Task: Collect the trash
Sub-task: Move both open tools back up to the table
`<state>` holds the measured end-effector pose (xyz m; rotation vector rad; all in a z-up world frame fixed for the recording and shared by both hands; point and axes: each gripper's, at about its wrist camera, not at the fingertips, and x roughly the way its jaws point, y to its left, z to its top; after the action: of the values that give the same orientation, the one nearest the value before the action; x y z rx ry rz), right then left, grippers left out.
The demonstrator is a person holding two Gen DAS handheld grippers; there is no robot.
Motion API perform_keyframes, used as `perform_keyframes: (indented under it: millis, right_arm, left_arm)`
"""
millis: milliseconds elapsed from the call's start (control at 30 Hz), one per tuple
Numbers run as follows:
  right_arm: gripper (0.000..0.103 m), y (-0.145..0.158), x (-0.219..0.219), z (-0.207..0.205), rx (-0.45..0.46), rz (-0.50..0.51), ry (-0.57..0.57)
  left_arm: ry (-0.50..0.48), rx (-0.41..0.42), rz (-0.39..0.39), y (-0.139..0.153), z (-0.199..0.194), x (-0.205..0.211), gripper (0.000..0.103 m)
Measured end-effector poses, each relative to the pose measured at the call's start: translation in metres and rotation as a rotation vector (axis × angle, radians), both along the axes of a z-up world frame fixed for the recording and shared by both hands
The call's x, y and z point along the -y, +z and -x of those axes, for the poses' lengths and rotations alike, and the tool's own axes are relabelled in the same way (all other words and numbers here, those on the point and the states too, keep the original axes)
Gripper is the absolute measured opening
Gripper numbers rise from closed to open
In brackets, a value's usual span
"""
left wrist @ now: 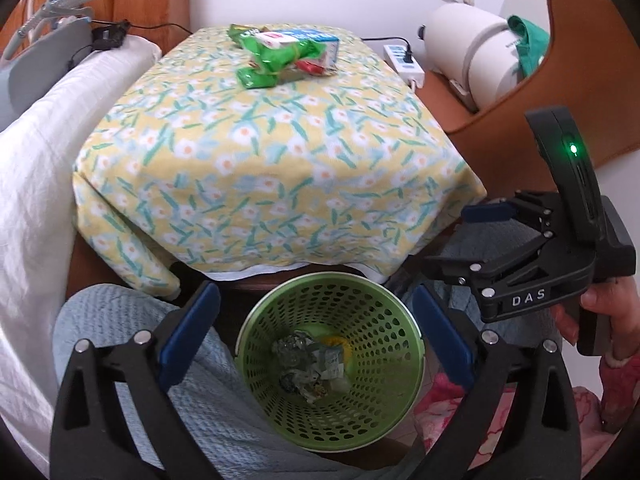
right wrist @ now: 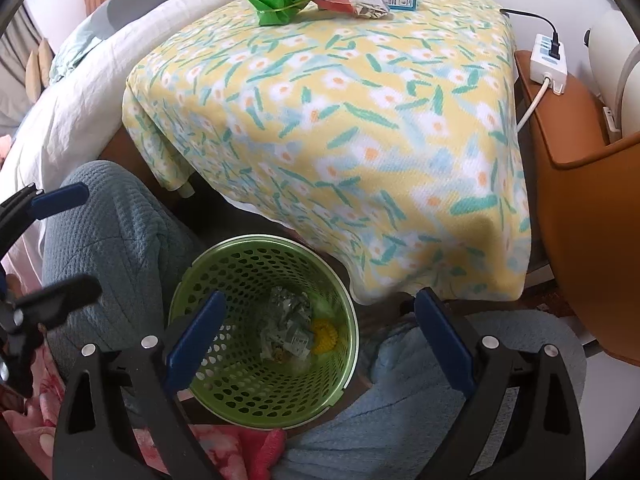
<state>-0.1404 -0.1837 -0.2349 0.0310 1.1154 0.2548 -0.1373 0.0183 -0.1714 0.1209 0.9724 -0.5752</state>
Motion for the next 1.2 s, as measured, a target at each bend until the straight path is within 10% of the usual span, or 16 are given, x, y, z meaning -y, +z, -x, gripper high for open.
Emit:
perform_keyframes:
  millis: [700, 1200]
  right_arm:
    - [0.095, 0.031, 0.001, -0.012, 0.091, -0.020, -0.005]
    - [0.095, 0.073, 0.024, -0.079, 0.195, -0.010, -0.050]
  left_arm:
    - [0.079, 0.104, -0.053, 0.023, -0.030, -0.018, 0.093]
    - [-0.087, 0.279, -0.142, 0.045, -0.114, 0.037, 0.095]
